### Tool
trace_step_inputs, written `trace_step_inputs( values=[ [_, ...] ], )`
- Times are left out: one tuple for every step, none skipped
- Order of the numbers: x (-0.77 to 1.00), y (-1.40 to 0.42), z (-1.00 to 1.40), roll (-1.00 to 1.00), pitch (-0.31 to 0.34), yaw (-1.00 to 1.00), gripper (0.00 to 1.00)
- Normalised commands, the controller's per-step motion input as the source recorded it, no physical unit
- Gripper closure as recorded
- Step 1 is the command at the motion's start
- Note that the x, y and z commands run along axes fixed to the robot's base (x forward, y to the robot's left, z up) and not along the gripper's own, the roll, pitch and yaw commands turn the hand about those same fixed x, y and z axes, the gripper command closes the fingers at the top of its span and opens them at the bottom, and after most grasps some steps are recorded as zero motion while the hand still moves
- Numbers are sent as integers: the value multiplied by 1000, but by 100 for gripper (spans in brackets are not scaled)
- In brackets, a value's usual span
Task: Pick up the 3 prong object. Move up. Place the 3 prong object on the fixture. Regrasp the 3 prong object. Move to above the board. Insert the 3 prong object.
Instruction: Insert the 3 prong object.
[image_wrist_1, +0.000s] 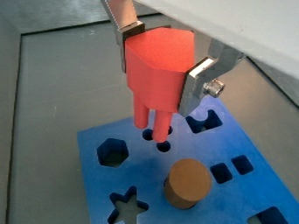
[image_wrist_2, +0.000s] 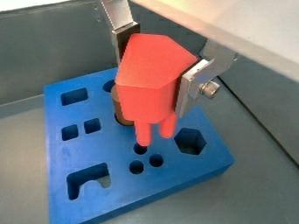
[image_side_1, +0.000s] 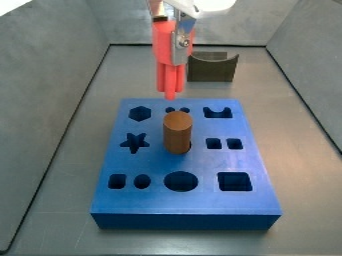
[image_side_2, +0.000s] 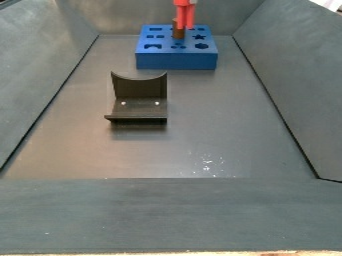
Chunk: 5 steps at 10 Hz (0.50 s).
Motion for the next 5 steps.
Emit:
trace_step_inputs(
  values=[
    [0,49,-66,0,0,-169,100],
    [174,126,-306,3,0,-420,100],
    [180,89,-317,0,-44,-114,100],
    [160,0,-371,0,-139,0,100],
    [354,0,-431,17,-179,26,100]
  ],
)
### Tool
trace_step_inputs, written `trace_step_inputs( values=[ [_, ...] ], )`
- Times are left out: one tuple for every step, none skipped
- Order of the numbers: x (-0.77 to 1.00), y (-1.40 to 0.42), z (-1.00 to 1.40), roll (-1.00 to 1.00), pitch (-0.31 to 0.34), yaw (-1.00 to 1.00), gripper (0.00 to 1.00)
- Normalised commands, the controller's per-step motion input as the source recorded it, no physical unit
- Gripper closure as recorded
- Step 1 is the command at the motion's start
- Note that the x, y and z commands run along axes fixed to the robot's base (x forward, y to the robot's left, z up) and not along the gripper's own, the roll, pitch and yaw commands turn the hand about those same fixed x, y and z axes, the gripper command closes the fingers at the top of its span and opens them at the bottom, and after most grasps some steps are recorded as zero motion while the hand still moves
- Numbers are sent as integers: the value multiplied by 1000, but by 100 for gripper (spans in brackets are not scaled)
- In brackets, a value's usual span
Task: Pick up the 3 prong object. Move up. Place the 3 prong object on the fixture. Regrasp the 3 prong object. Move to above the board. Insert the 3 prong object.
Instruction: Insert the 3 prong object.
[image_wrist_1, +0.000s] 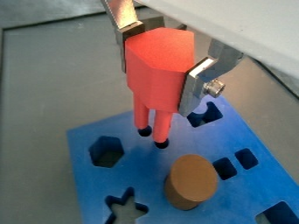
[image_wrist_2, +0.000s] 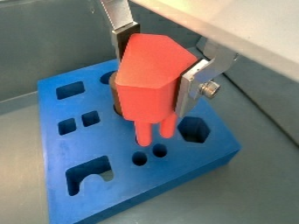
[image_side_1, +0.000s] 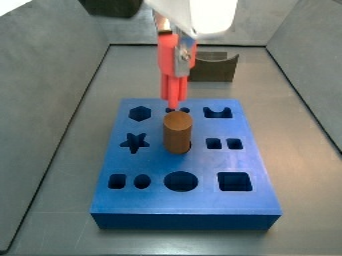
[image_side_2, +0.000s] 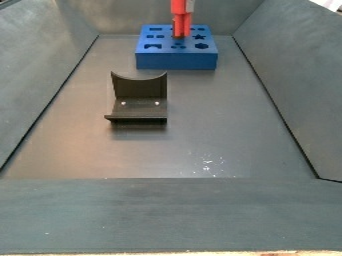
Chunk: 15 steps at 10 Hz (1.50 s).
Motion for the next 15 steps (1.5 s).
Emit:
trace_step_inputs(
  values=[
    [389,0,-417,139,-124,63,100],
    [177,0,-314,237,-70,71,100],
    [0,0,-211,201,-84,66,100],
    [-60,0,-166,226,-84,80,100],
    [-163,0,-120,204,-81,111,100],
    [-300,0,-134,113,-154,129,100],
    [-314,0,-129,70,-177,117,100],
    [-234,-54,-166,91,-161,109,100],
    [-31,-151,-334,81,-136,60,100],
    [23,-237,-674,116,-154,0,100],
    [66,-257,-800,117,-193,0,100],
    [83,-266,-789,116,-201,0,100],
    [111,-269,-757,139,-200,0,100],
    [120,-274,-720,166,-193,0,100],
    [0,0,-160,-36,-156,0,100]
  ],
)
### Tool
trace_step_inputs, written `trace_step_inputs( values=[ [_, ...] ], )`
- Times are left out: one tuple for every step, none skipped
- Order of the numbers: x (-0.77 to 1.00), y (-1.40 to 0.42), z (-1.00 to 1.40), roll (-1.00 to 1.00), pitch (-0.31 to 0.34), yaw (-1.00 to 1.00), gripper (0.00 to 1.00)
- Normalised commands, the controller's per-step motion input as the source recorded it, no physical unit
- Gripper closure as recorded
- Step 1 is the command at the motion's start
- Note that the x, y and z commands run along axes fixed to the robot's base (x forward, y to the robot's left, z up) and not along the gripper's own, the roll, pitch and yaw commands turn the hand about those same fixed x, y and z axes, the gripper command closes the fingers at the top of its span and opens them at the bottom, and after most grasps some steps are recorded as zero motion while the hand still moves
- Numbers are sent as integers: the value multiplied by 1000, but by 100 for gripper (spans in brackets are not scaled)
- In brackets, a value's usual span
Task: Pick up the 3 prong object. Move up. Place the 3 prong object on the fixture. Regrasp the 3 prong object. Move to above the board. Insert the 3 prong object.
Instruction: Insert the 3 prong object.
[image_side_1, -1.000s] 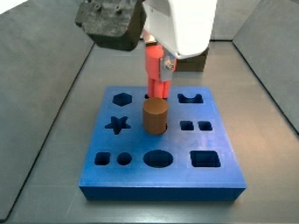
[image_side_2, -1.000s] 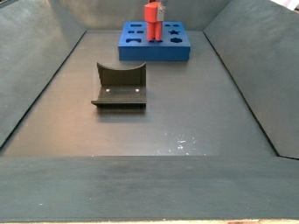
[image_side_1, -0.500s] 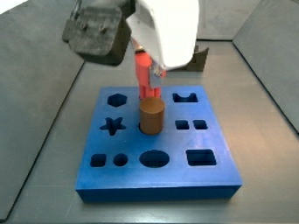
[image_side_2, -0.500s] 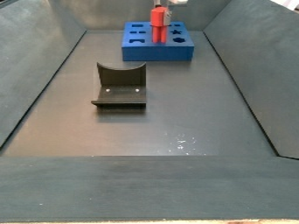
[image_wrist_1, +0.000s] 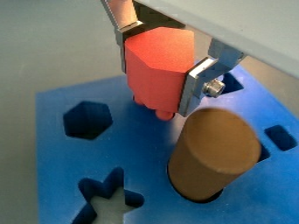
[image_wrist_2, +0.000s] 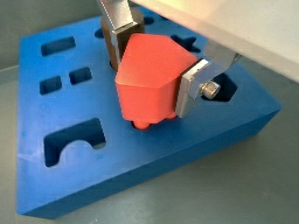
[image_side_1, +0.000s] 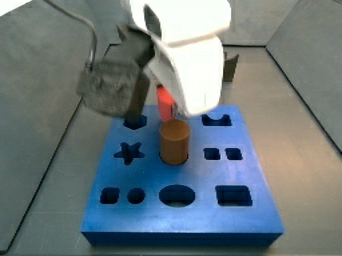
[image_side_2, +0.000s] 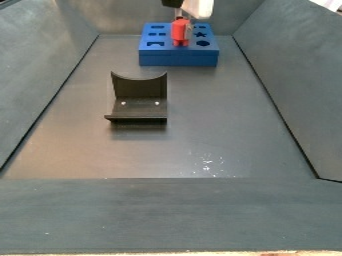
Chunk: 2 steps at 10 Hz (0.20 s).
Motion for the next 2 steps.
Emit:
trace_step_inputs(
  values=[
    [0,0,0,-9,0,0,100],
    [0,0,0,0,0,0,100]
  ],
)
